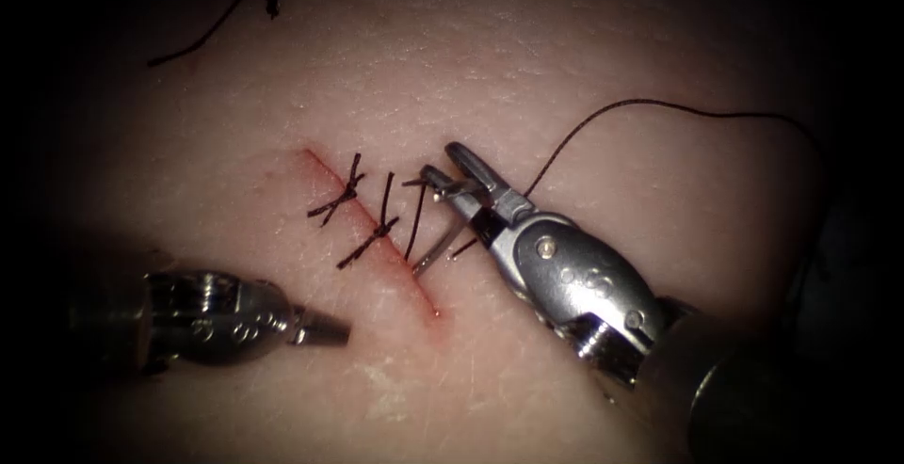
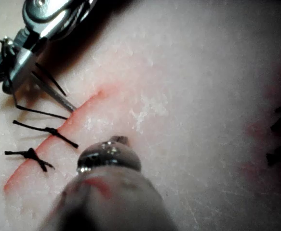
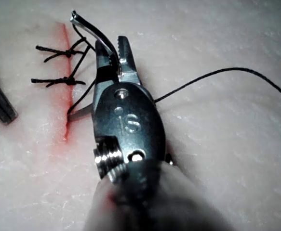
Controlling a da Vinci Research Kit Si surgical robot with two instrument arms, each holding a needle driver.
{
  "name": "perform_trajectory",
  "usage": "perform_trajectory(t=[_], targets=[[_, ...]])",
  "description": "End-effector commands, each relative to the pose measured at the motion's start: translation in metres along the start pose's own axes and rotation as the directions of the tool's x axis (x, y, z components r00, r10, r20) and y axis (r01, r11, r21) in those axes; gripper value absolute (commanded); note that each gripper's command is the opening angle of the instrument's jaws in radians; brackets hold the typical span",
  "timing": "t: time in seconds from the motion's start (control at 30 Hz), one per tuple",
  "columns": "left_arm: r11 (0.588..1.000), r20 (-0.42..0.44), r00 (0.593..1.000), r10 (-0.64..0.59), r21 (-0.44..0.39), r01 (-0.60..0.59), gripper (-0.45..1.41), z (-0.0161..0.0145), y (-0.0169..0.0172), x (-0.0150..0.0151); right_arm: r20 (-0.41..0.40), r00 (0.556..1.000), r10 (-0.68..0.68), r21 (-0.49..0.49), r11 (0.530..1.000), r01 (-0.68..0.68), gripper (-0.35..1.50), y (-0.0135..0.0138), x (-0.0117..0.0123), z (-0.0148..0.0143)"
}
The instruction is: Wound Closure
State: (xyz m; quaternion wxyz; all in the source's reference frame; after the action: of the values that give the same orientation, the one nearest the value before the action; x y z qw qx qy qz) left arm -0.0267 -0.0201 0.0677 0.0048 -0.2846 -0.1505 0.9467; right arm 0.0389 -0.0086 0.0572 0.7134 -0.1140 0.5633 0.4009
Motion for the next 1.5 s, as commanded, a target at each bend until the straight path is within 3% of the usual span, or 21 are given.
perform_trajectory(t=[0.03, 0.83, 1.5], targets=[[1.0, -0.004, 1.0, -0.002, -0.002, 0.002, -0.45, 0.001, 0.0004, -0.0002, 0.0, 1.0, 0.008, 0.003, 1.0, -0.008, -0.35, -0.0007, -0.0007, 0.0006], [1.0, -0.016, 1.0, -0.012, 0.004, 0.012, -0.45, 0.0025, 0.0002, -0.0009, -0.01, 0.995, 0.103, 0.002, 0.995, -0.103, -0.35, 0.0, -0.0004, 0.0002], [1.0, -0.02, 1.0, -0.007, 0.007, 0.007, -0.45, 0.0026, 0.0003, -0.0018, 0.01, 0.958, 0.287, 0.067, 0.956, -0.287, -0.35, -0.0004, -0.0023, 0.0014]])
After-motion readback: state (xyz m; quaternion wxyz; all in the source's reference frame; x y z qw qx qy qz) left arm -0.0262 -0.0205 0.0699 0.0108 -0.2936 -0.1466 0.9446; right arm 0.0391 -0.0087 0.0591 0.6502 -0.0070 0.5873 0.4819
